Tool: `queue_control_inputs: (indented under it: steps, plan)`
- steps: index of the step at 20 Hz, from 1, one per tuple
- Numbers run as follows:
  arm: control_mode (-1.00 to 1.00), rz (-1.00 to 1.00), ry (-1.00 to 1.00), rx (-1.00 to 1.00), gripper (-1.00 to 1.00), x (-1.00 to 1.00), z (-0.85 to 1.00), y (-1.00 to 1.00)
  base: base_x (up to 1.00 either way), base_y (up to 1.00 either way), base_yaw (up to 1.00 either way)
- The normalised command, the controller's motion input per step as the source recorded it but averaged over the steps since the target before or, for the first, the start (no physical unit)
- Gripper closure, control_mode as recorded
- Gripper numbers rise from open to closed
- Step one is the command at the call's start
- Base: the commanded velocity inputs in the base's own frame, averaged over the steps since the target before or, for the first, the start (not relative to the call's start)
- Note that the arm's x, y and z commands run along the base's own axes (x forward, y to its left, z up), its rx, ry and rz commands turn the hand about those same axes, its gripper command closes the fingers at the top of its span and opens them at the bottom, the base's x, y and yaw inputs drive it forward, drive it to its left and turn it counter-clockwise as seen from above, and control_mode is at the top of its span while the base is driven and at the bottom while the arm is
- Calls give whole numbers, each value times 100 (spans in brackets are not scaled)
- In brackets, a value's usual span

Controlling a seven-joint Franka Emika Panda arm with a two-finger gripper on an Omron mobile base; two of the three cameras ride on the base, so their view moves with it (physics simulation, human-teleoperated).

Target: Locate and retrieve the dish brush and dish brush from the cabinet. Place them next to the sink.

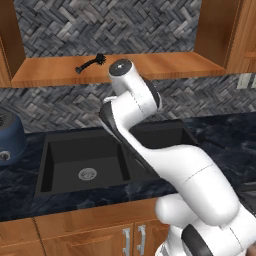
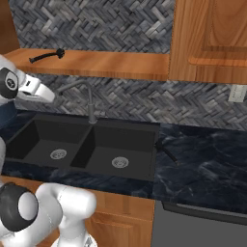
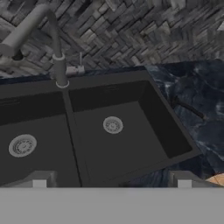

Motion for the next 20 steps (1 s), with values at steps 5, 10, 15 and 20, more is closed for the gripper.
queue_control_inputs:
  steps: [5, 10, 15, 20]
  plan:
    - [-100, 0, 0, -20, -100, 2, 12, 95, 0, 0, 0]
    - [-100, -14, 0, -5, -100, 4, 3, 66, 0, 0, 0]
    - [-100, -22, -1, 5, -100, 7, 0, 52, 0, 0, 0]
    - [-100, -24, -5, 14, -100, 1, 8, 32, 0, 0, 0]
